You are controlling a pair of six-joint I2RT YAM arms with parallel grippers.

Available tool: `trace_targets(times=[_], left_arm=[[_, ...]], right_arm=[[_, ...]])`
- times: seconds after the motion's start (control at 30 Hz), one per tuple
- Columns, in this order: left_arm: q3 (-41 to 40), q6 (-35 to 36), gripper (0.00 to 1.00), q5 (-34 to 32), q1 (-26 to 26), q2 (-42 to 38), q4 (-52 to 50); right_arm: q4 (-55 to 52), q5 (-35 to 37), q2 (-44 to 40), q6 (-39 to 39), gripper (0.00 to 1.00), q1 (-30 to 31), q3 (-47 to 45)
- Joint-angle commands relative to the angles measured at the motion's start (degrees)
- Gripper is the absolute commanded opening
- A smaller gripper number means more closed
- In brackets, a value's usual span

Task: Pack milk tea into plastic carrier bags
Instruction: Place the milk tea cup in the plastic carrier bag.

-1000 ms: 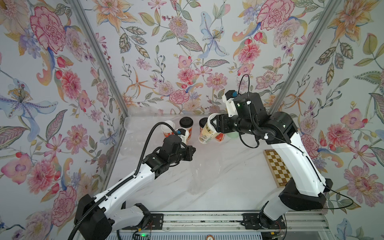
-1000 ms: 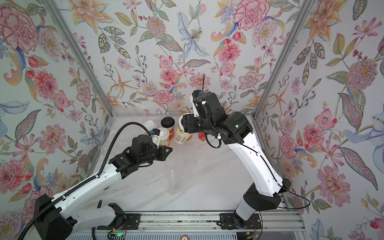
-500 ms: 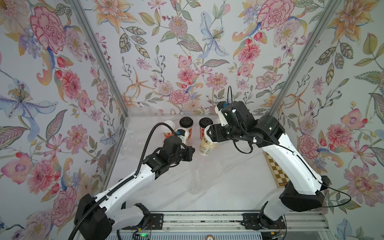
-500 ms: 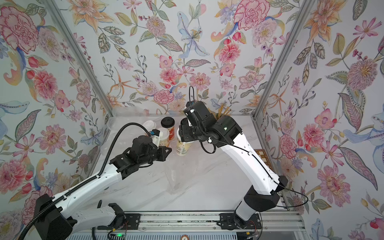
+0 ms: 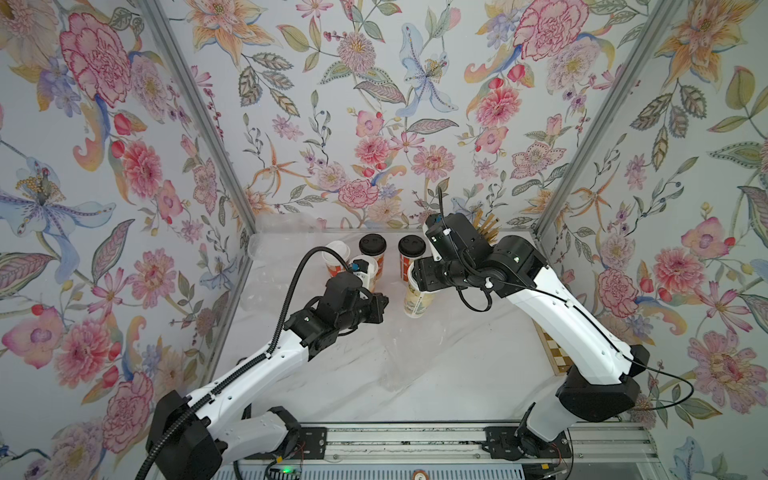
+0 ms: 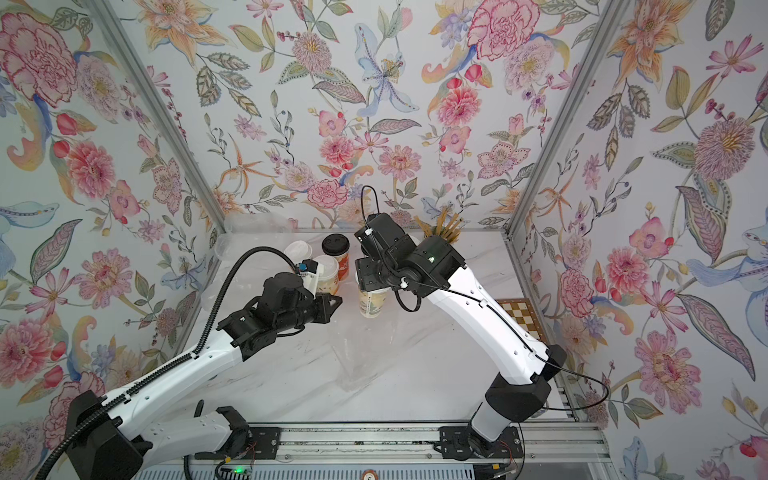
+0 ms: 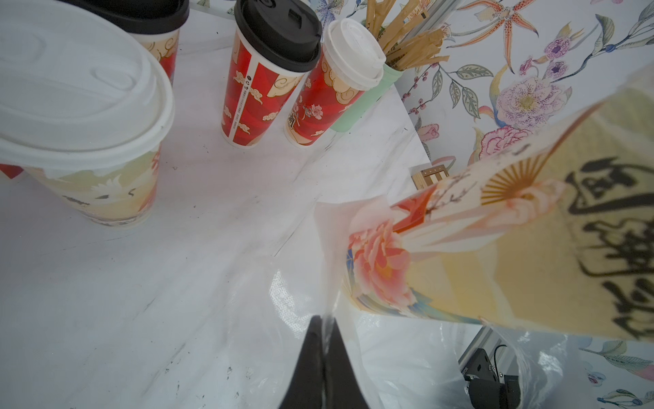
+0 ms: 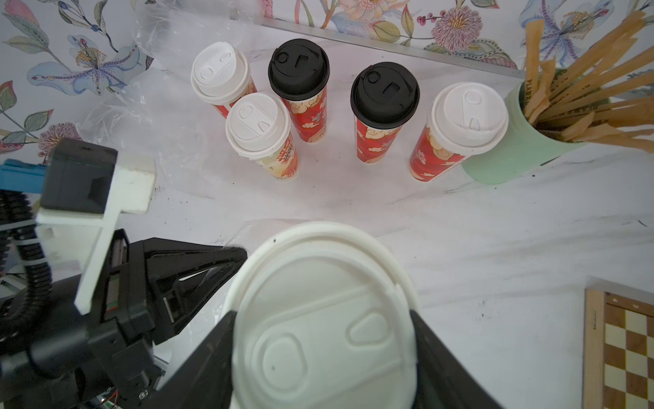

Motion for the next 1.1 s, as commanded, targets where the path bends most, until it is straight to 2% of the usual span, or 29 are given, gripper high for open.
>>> trace_targets(times=[0.0, 0.23, 0.57, 1.07], left_arm=[[-1.0, -0.8, 0.06, -1.4, 0.3, -1.3, 0.3], [-1.4, -1.1, 0.05, -1.7, 0.3, -1.6, 0.4], [-2.0, -1.7, 0.04, -3.0, 0.2, -2.4, 0.7], [-2.7, -3.4, 0.04, -2.1, 0.3, -4.5, 3.5]], right_arm=[[2.6, -0.8, 0.4, 1.2, 0.61, 0.5, -1.3], [3.8, -1.1, 0.5, 2.3, 0.60, 1.8, -2.0], [4.9, 2.6, 1.1, 3.1, 0.60, 2.5, -5.4], [12.5, -0.1, 4.5, 2.8, 0.59, 2.1, -11.8]])
